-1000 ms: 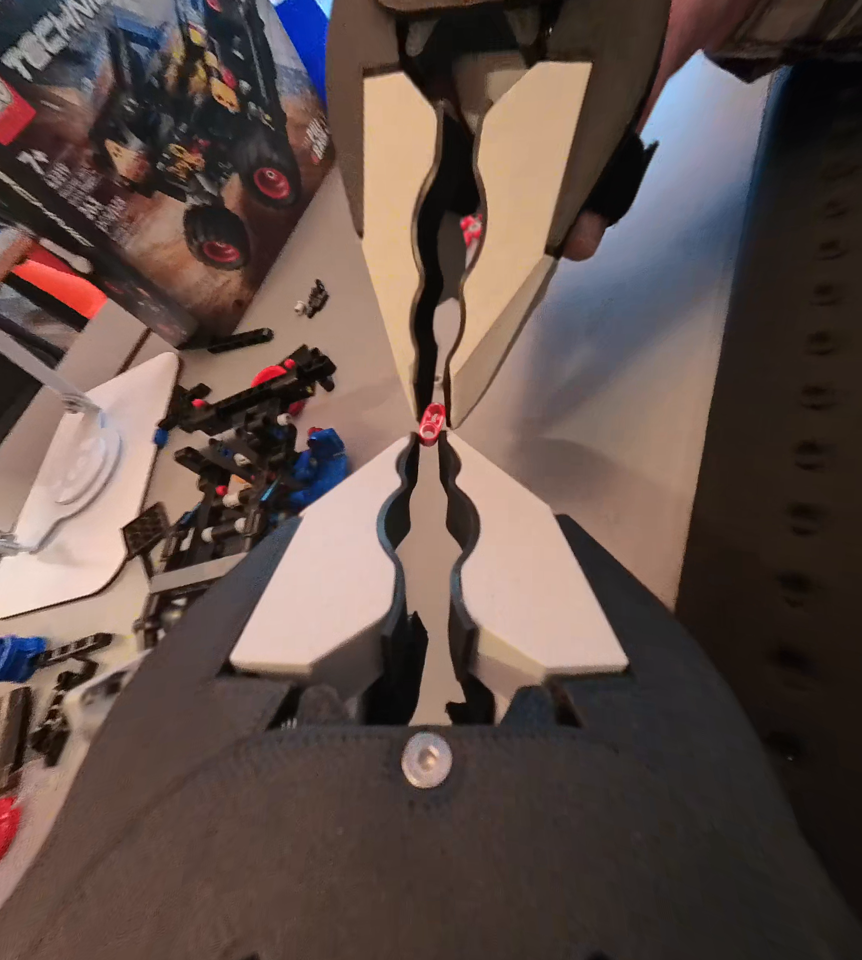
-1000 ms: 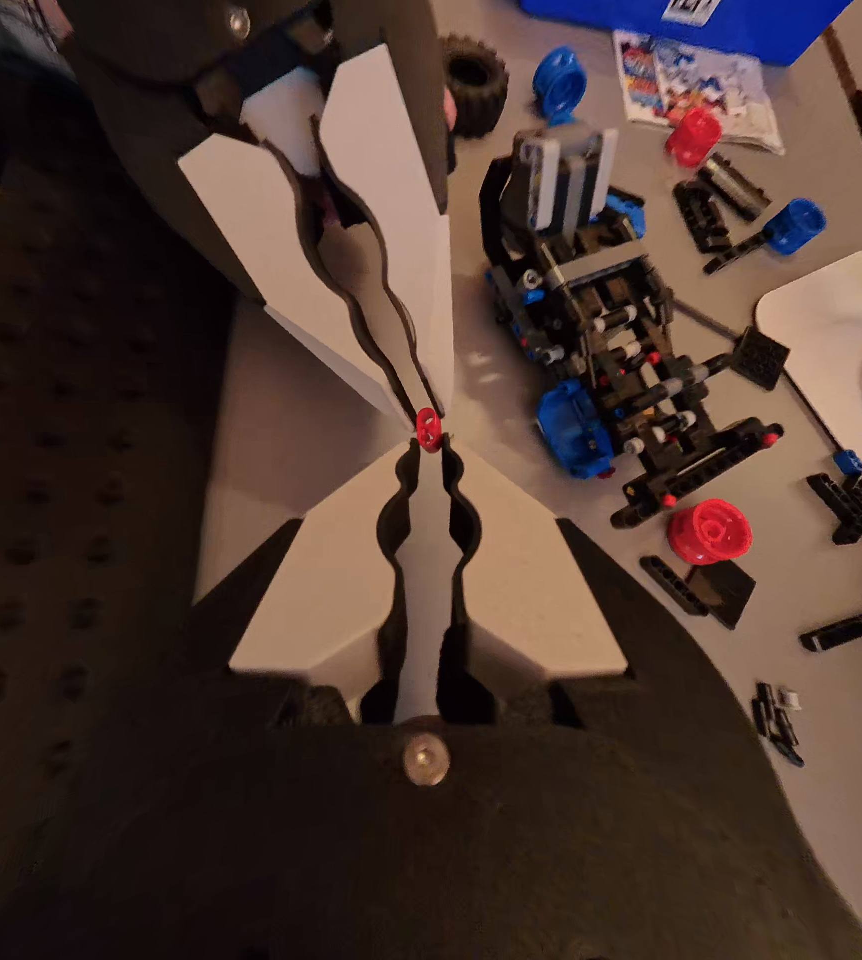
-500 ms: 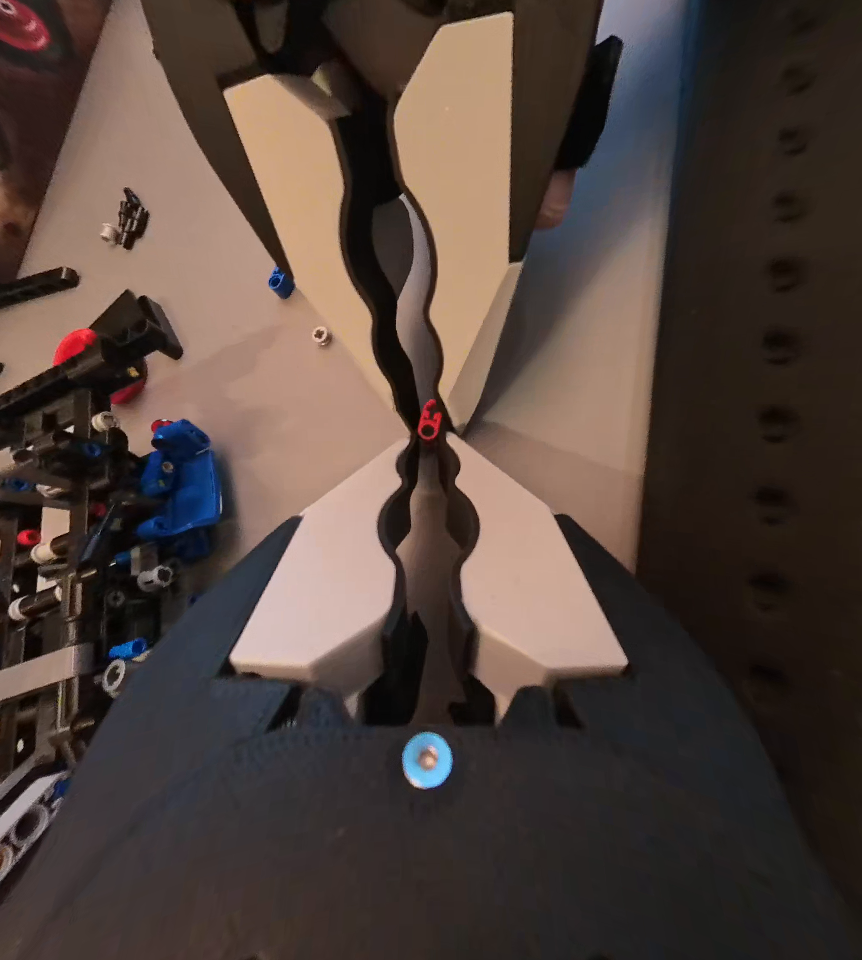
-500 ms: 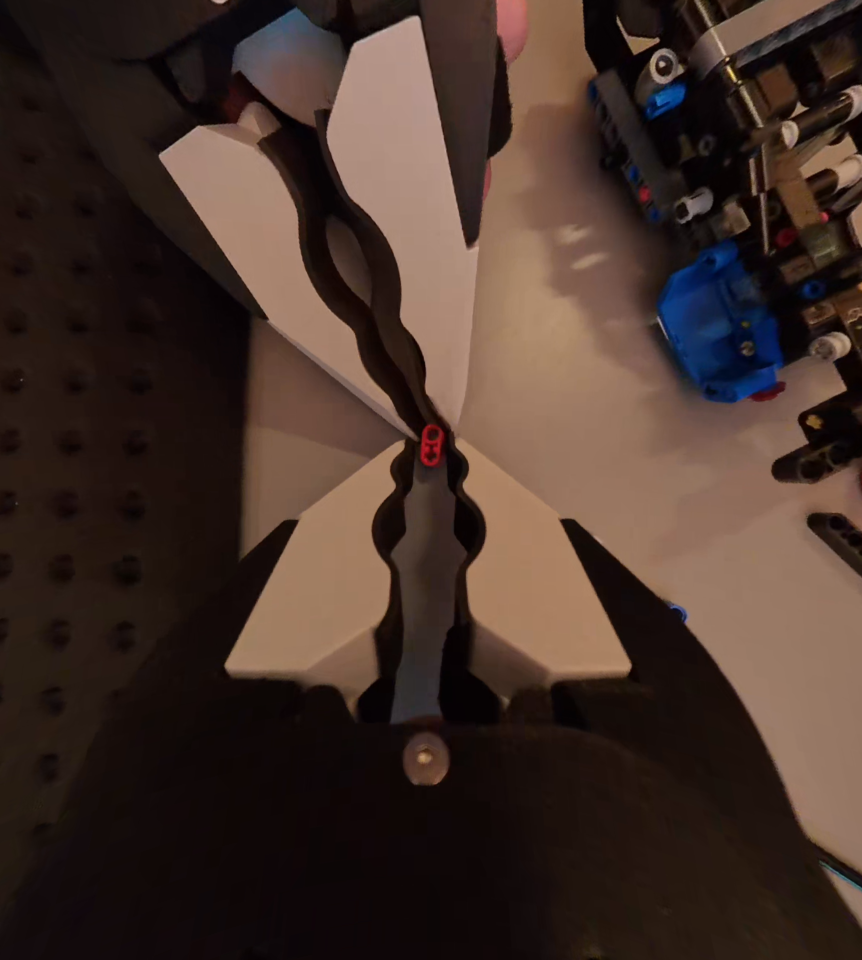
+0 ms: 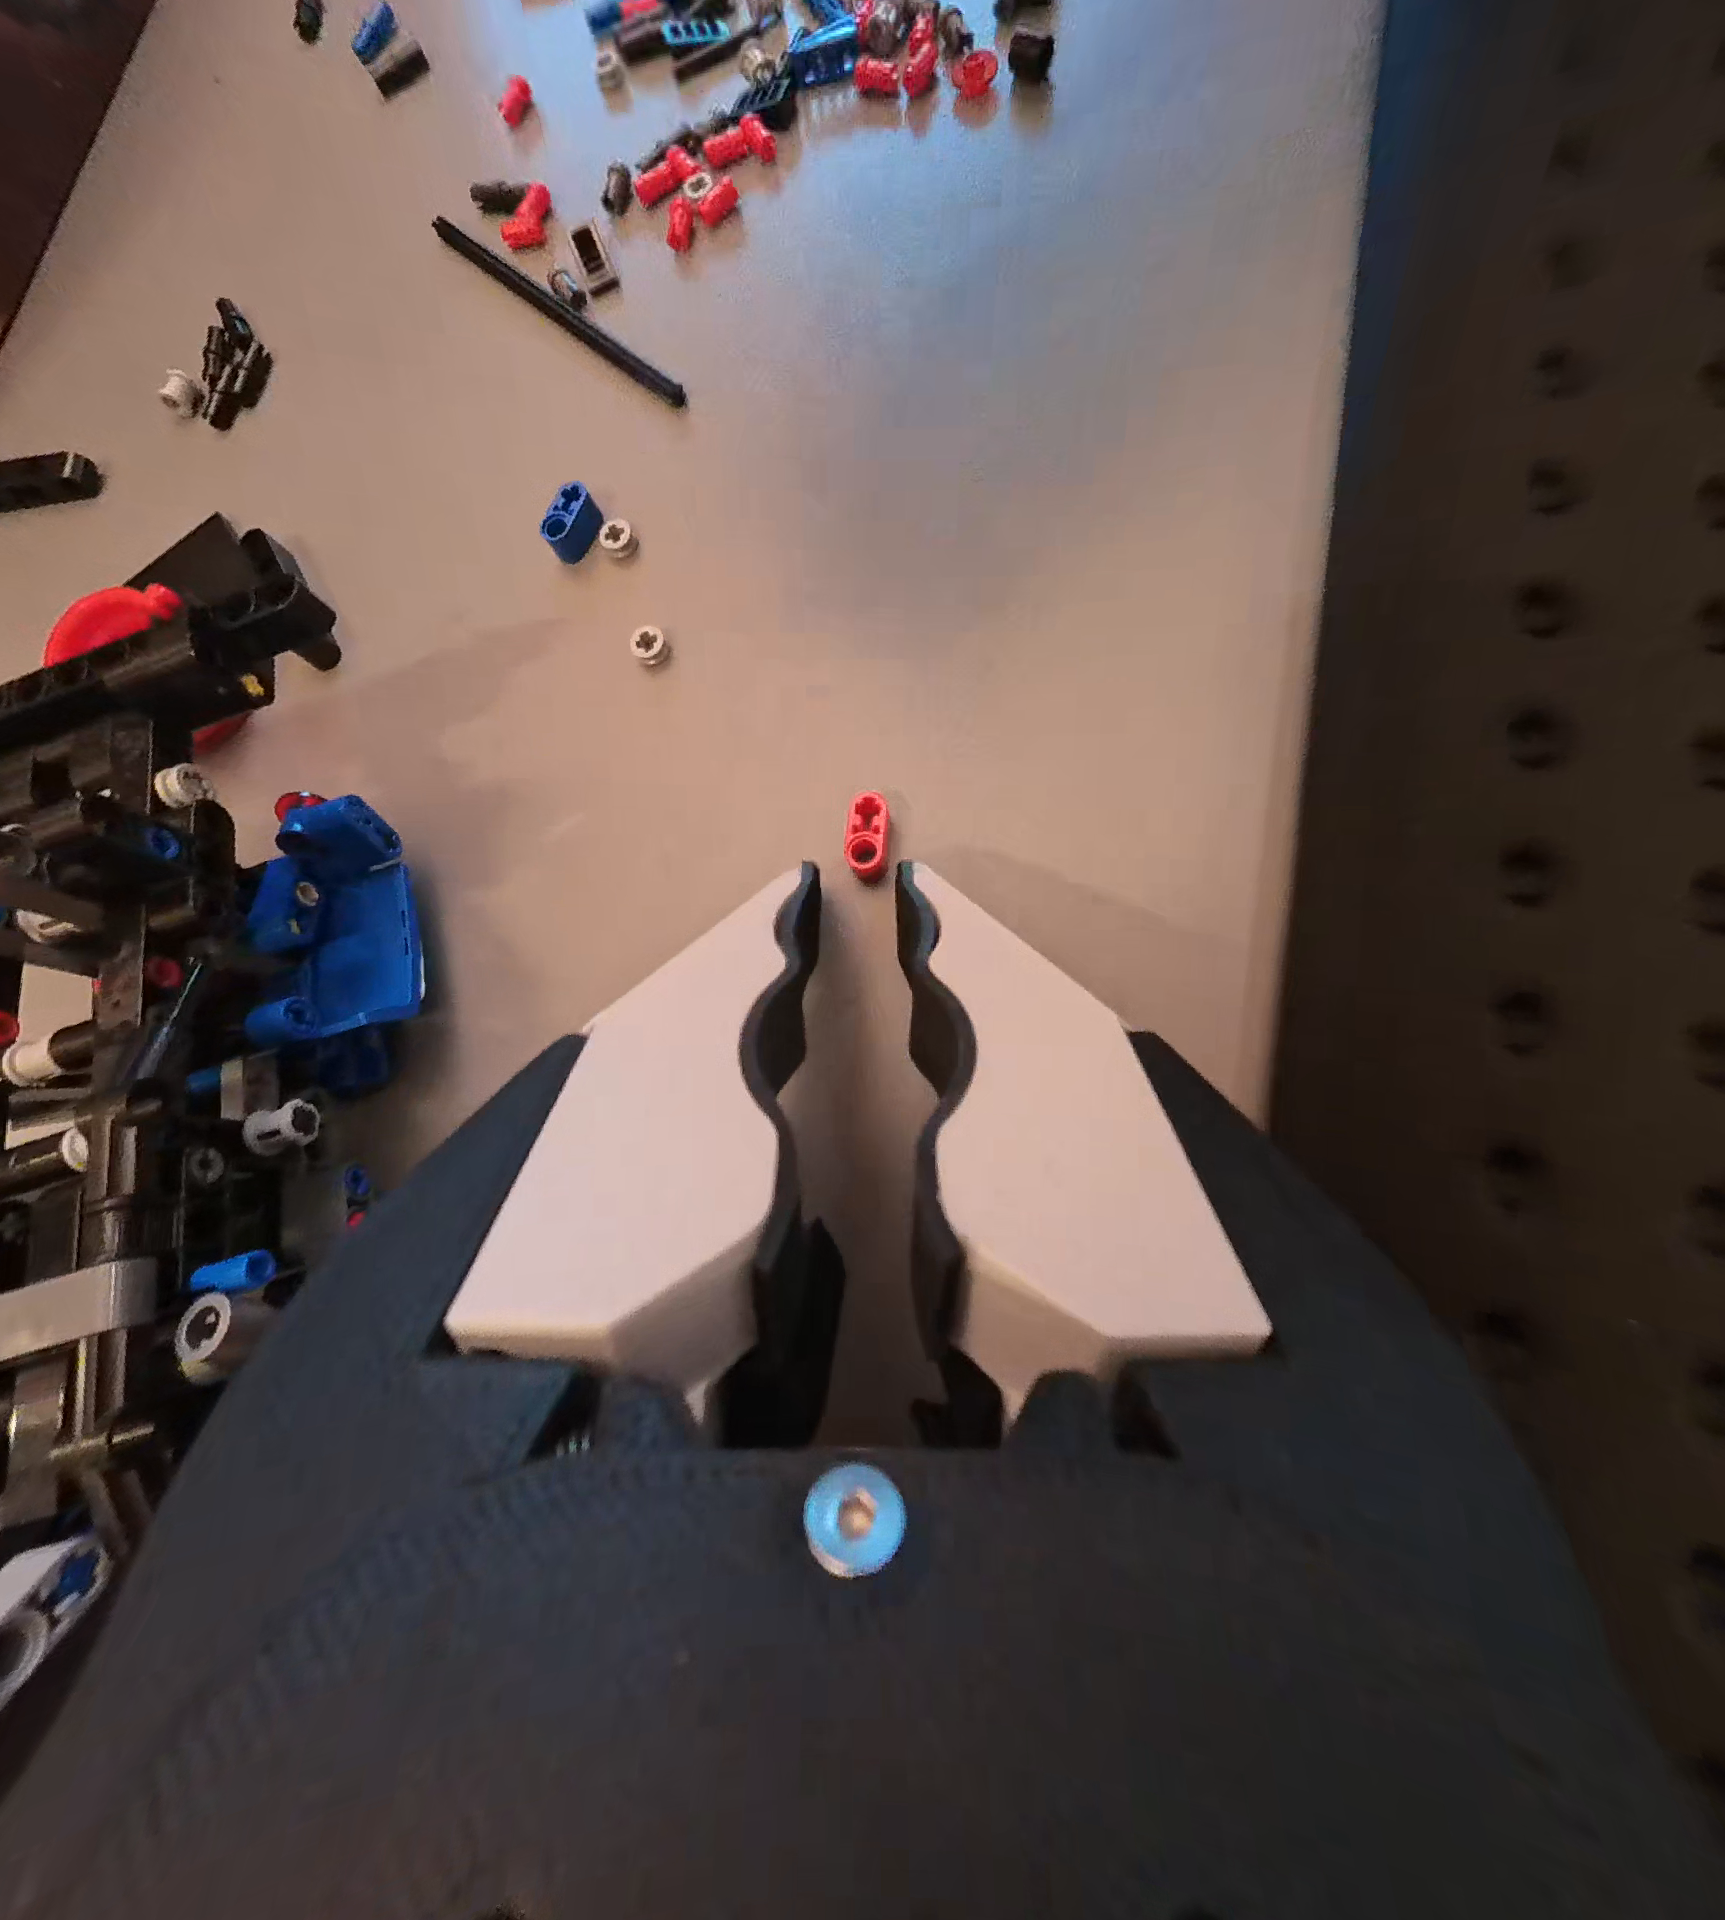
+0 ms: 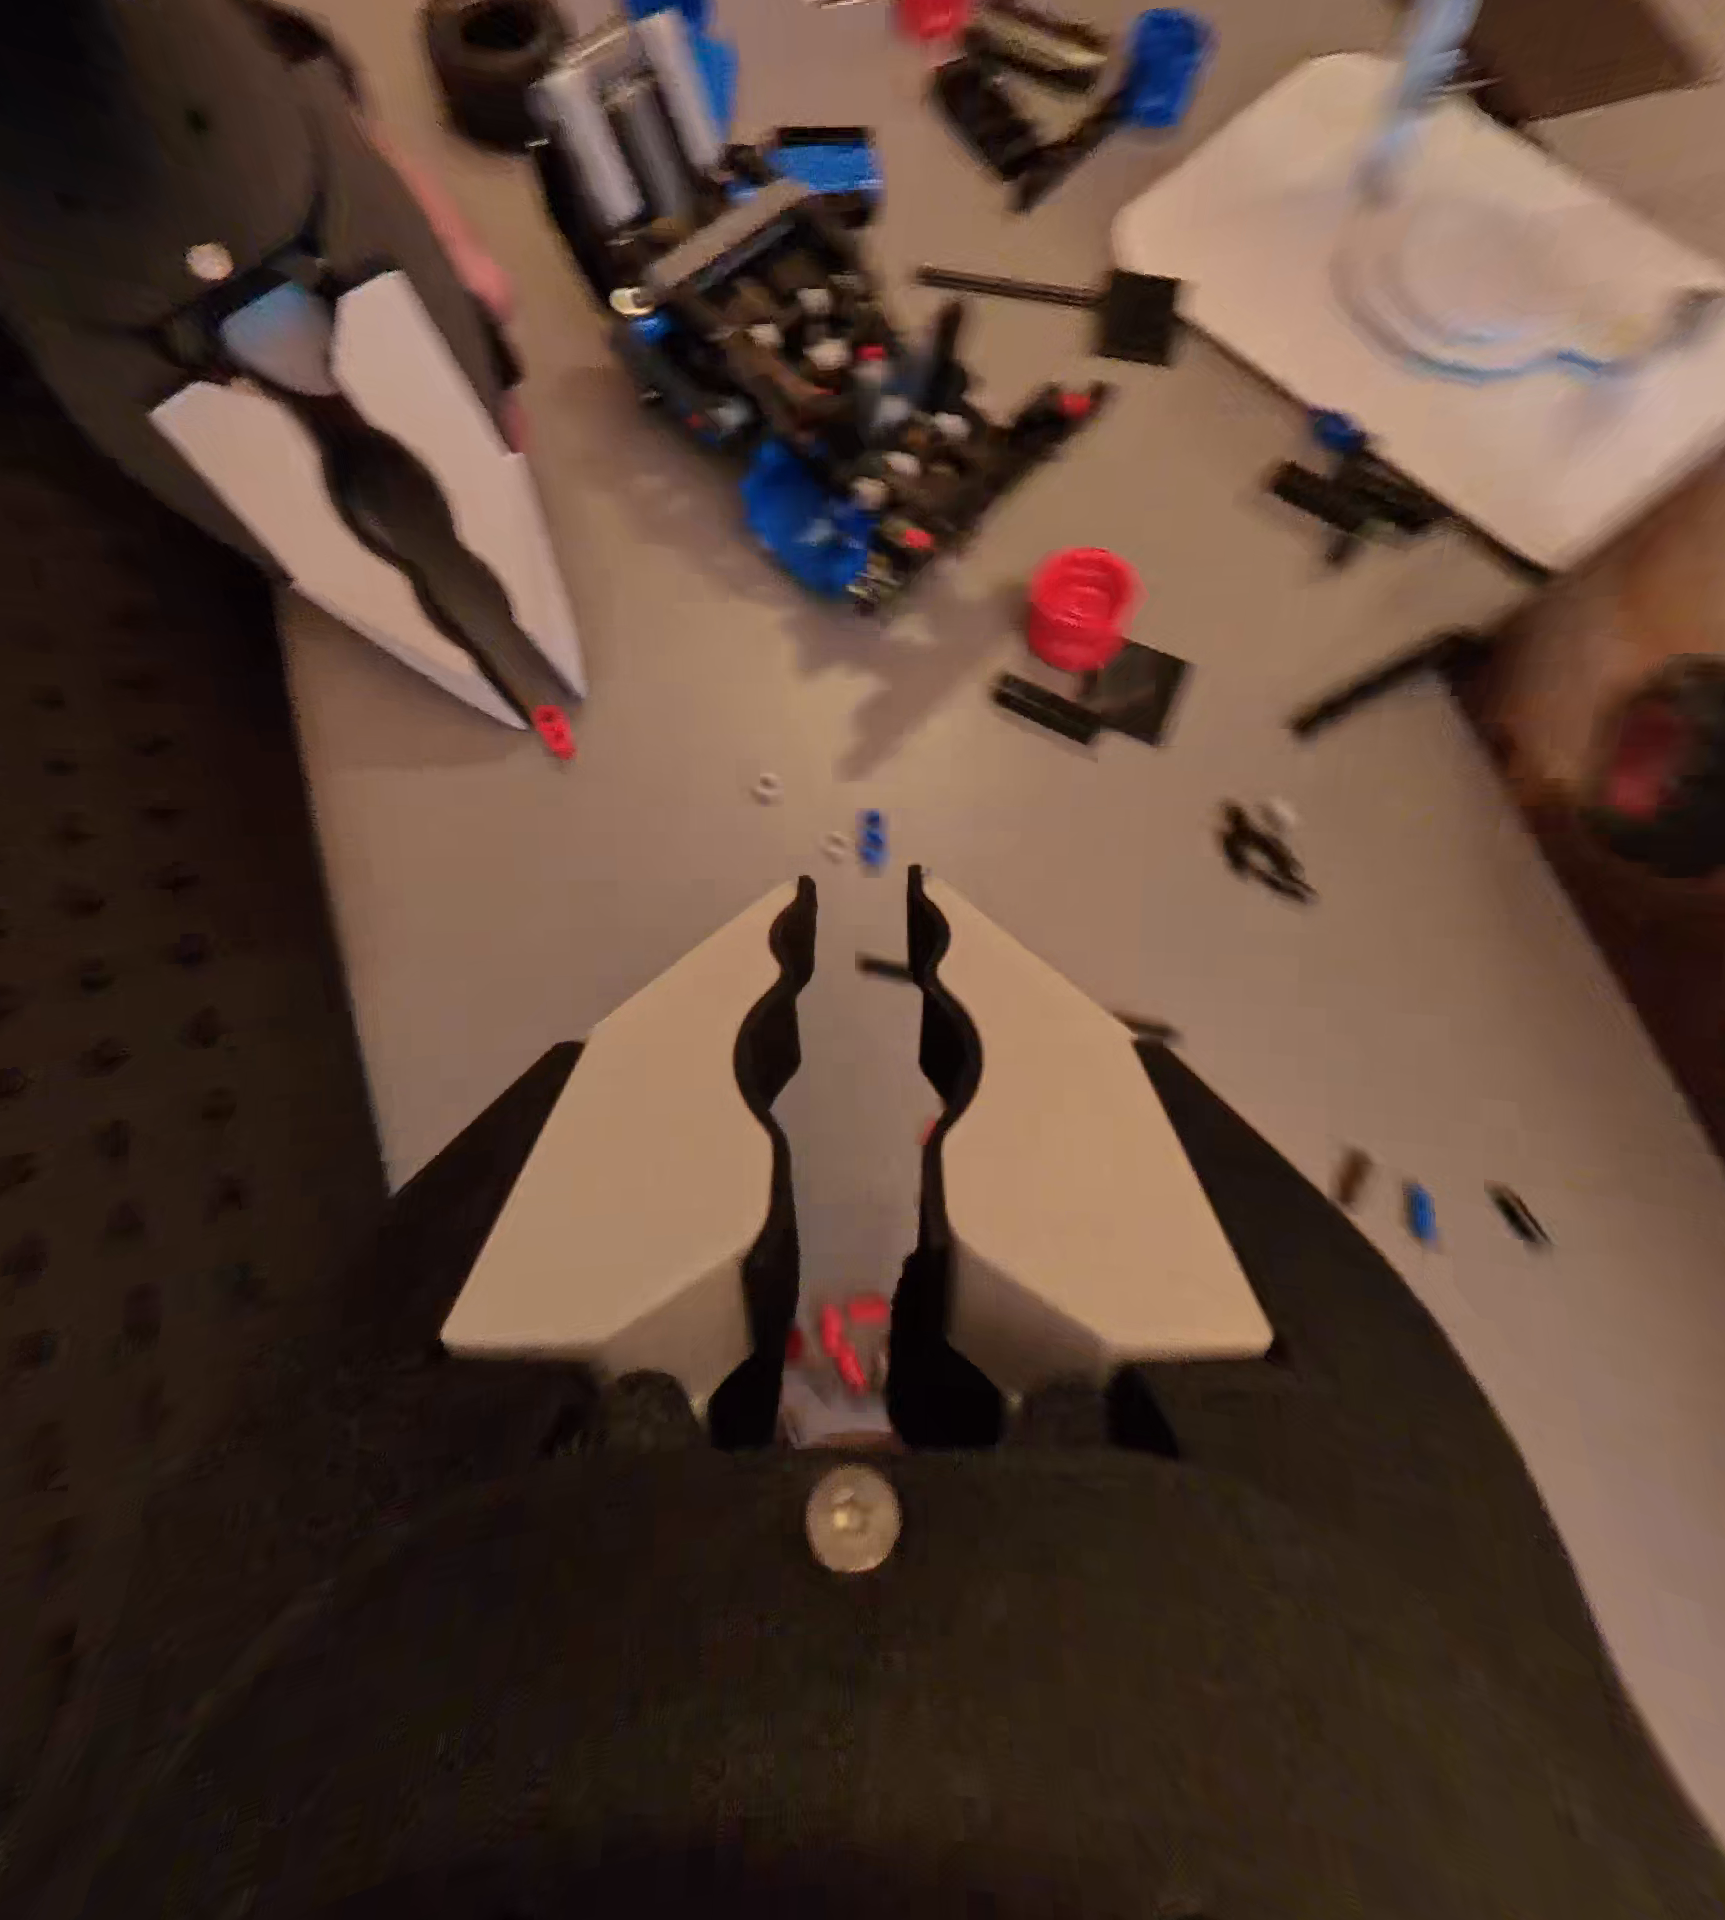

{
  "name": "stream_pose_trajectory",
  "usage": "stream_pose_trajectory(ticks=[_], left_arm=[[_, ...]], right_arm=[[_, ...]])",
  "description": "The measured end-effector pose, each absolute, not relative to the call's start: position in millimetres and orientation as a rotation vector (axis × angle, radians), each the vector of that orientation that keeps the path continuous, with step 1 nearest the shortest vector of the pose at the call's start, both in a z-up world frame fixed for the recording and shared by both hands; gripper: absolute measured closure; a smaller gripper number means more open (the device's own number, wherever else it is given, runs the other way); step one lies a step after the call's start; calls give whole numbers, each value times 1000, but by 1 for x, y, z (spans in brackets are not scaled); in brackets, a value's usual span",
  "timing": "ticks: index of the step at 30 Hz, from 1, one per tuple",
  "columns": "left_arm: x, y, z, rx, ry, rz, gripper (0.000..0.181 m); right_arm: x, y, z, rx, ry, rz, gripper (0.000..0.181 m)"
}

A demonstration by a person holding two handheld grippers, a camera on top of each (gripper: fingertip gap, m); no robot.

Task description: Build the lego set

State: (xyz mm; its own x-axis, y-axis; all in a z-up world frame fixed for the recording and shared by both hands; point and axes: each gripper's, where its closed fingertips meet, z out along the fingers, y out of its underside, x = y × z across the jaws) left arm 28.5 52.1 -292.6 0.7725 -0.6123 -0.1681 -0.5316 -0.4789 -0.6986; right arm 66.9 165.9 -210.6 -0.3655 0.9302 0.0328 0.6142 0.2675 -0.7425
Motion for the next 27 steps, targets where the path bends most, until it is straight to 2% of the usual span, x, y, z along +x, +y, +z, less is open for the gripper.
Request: stream_pose_trajectory(ticks=[3,6,15,27], left_arm=[[28,52,-292,-2188,847,-125,168],[28,52,-293,-2191,840,-128,167],[26,52,-293,-2195,819,-140,166],[24,53,-292,-2198,802,-145,164]], right_arm=[[93,210,-203,-1507,-1969,817,168],[116,245,-221,-1625,-1952,649,168],[122,269,-269,-1714,-2046,460,169],[128,287,-271,-1783,-2058,456,170]])
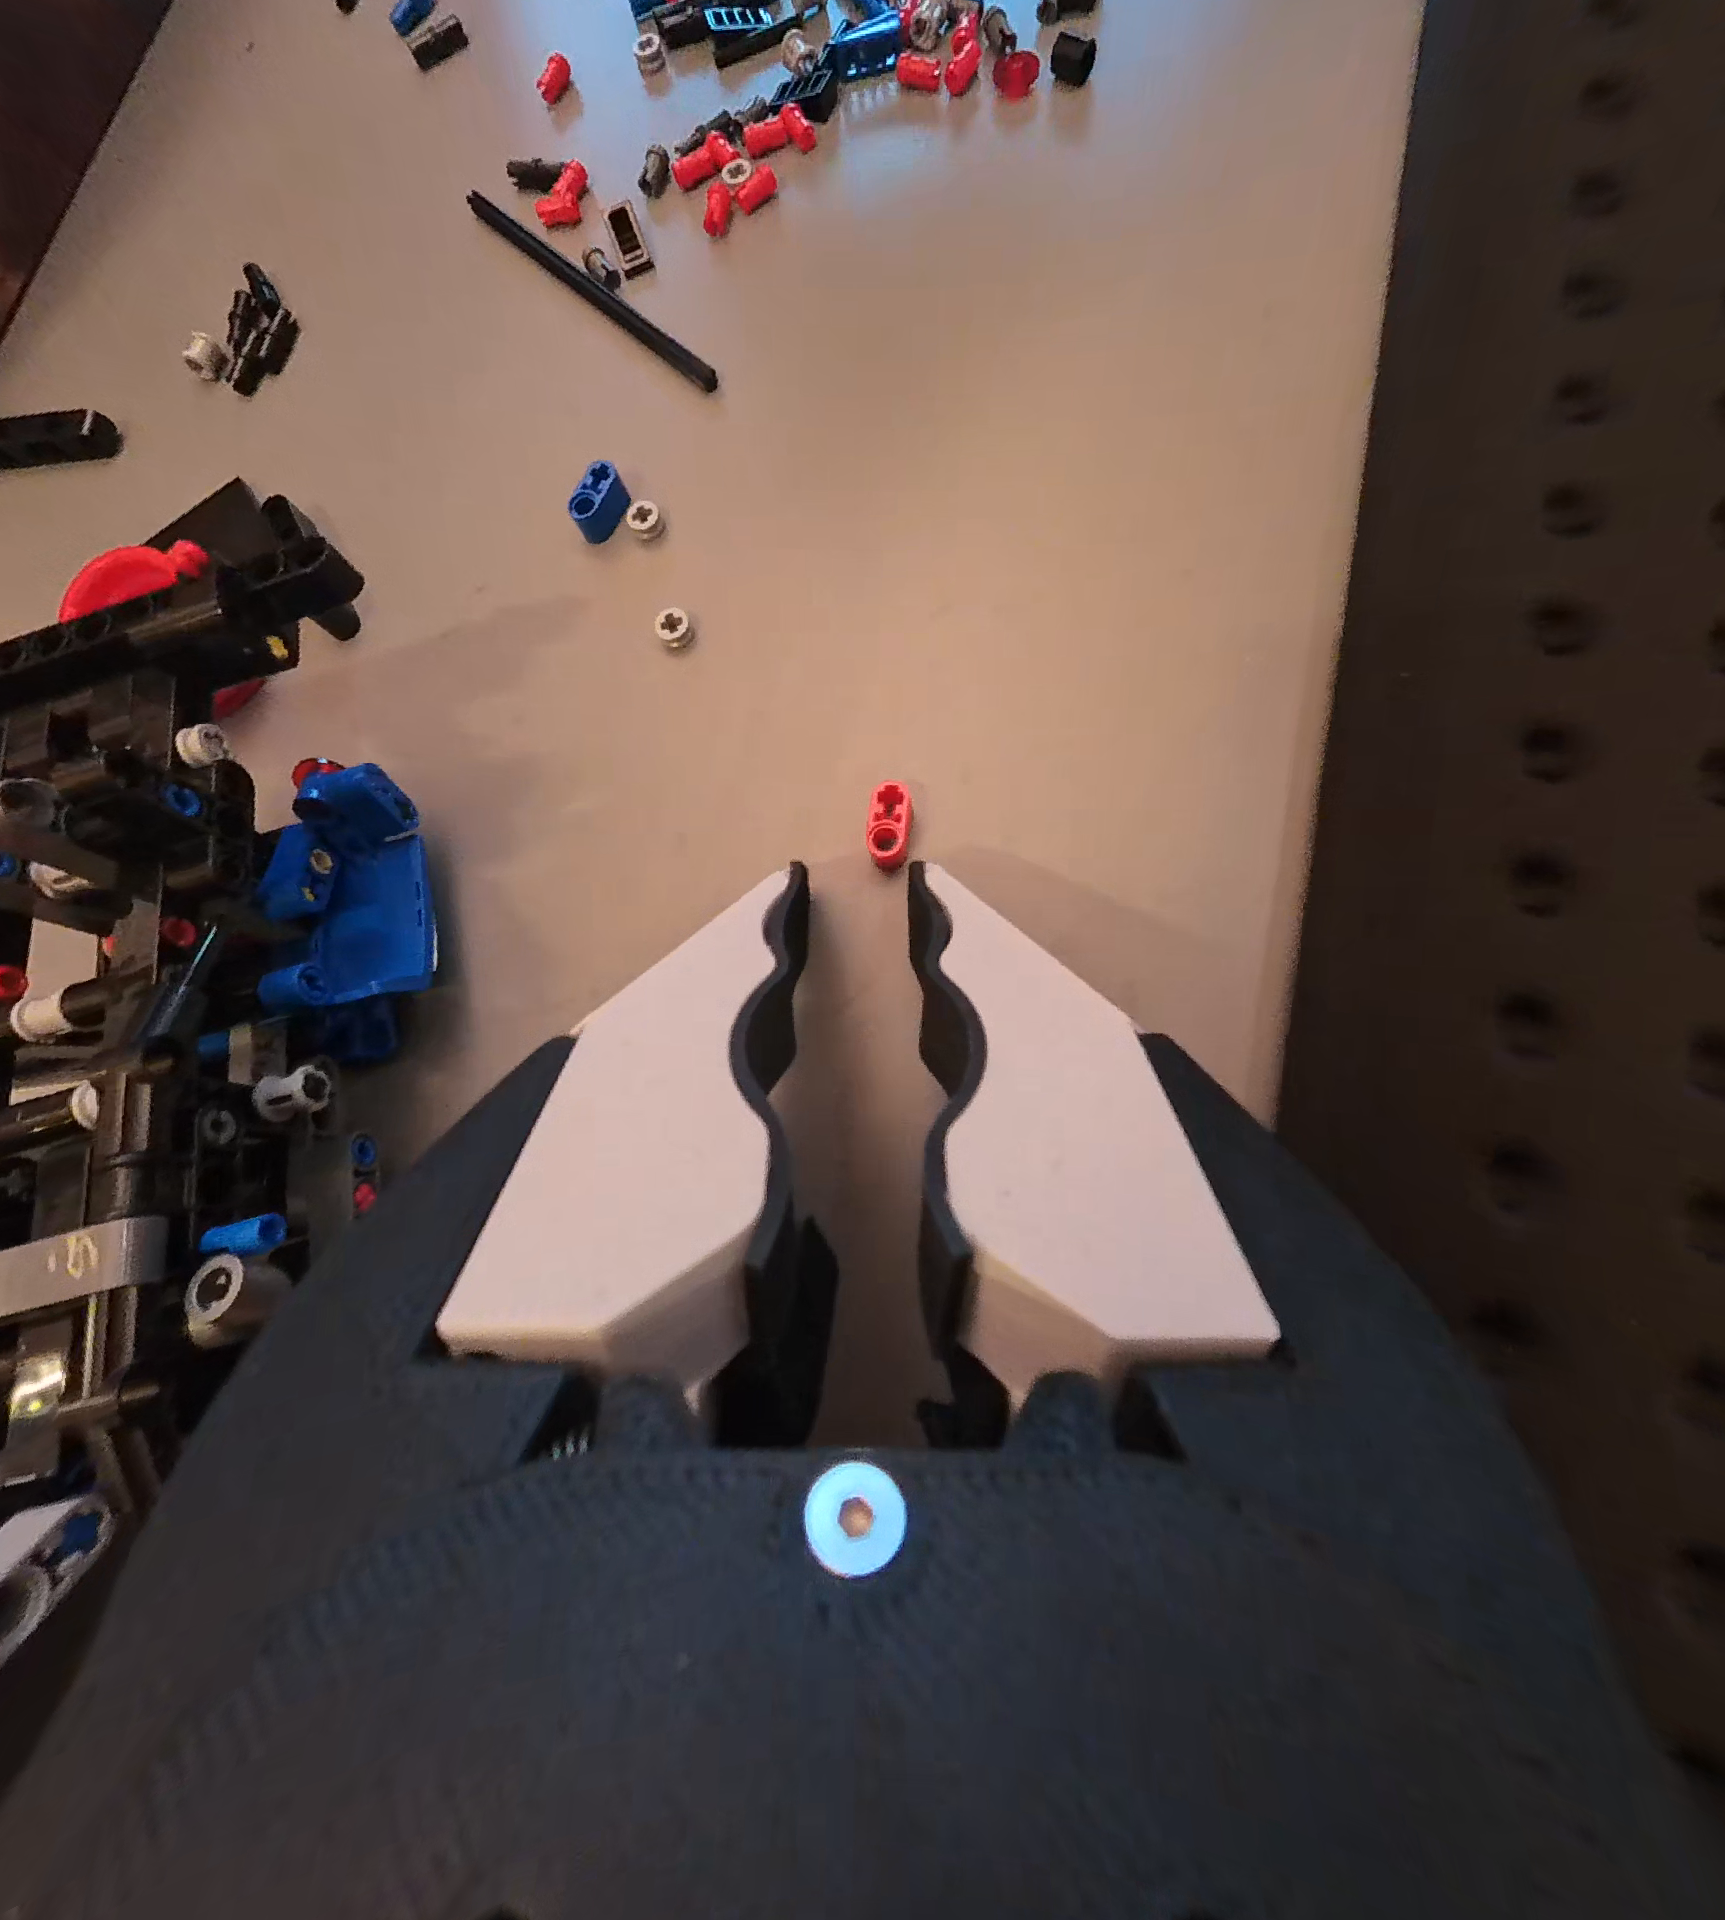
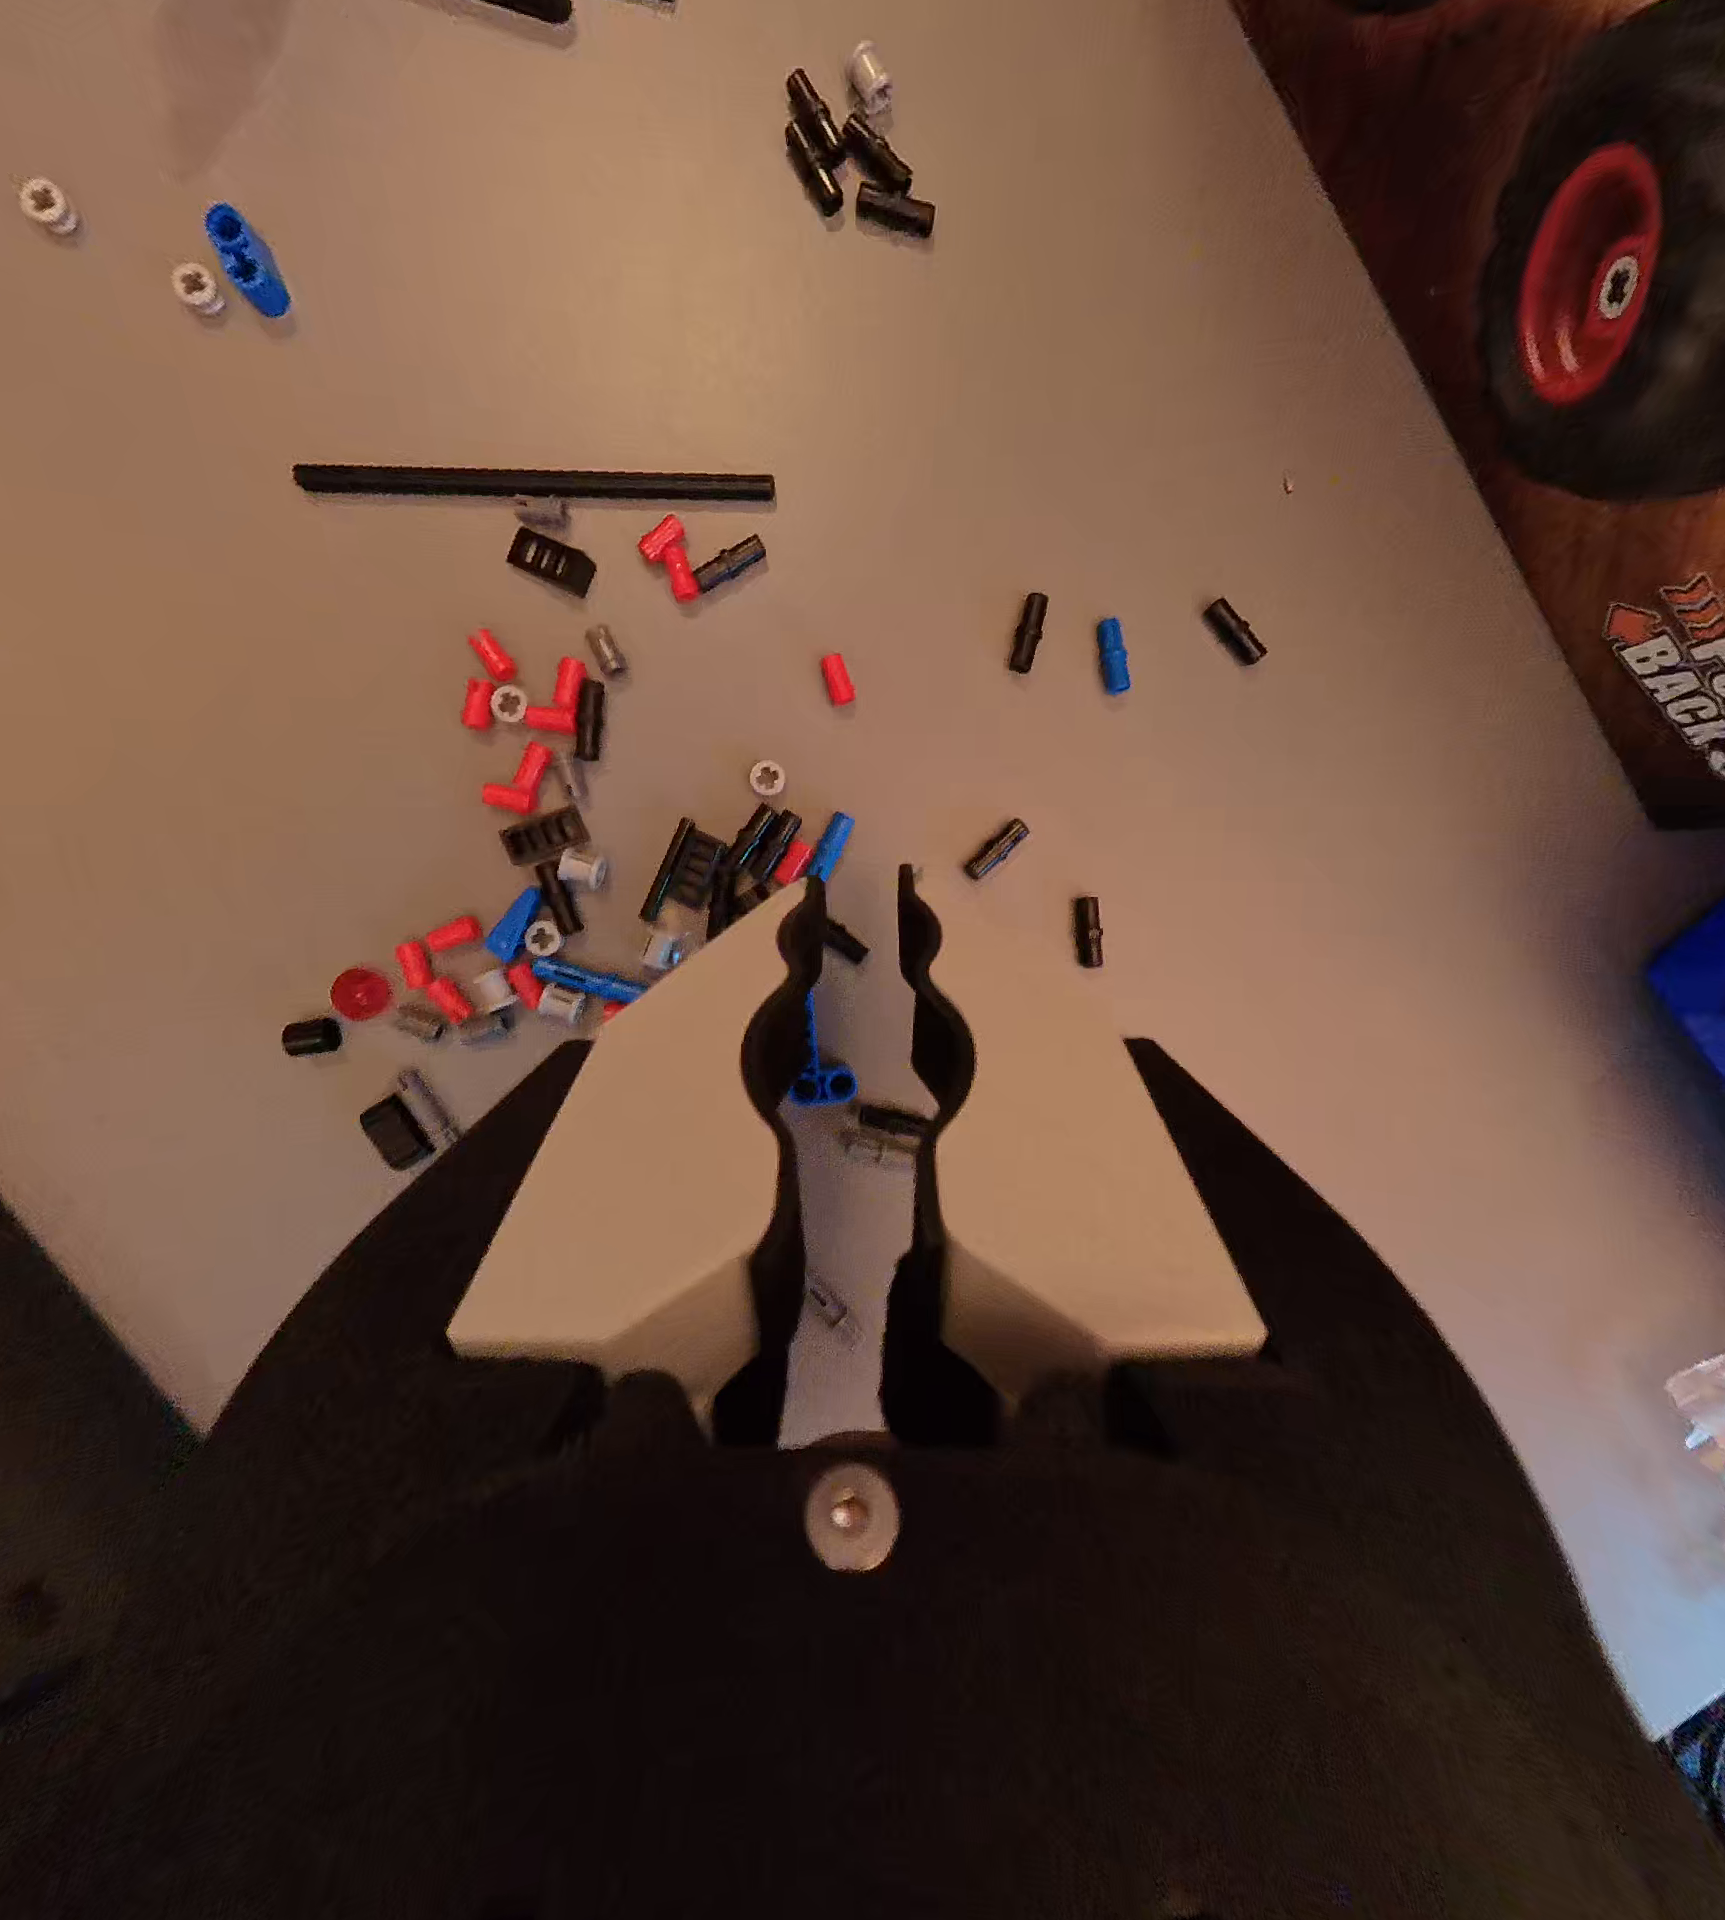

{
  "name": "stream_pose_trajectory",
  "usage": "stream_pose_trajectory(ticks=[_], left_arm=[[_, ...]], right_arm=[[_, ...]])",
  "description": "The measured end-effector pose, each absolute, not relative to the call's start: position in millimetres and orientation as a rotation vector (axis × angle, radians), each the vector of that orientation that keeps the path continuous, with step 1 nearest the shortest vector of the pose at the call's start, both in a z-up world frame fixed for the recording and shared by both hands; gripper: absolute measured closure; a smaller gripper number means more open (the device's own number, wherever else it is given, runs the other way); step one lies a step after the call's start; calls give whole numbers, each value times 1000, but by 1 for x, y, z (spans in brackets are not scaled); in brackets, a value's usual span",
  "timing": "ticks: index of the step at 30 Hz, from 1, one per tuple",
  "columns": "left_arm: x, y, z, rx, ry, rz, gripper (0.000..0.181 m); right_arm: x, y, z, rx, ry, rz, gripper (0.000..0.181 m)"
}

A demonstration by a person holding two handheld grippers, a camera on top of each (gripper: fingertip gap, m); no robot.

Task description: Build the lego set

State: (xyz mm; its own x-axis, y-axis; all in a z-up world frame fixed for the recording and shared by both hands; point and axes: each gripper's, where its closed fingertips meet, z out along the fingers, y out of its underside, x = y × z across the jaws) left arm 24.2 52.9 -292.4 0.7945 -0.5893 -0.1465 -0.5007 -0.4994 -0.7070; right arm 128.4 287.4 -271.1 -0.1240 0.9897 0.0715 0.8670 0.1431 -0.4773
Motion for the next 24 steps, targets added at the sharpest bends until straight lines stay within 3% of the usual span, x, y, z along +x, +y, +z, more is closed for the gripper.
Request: stream_pose_trajectory(ticks=[18,24], left_arm=[[25,55,-292,-2193,796,-157,163],[25,55,-292,-2194,791,-165,162]], right_arm=[[76,340,-292,-1758,-2001,420,170],[71,340,-295,-1770,-2016,497,179]])
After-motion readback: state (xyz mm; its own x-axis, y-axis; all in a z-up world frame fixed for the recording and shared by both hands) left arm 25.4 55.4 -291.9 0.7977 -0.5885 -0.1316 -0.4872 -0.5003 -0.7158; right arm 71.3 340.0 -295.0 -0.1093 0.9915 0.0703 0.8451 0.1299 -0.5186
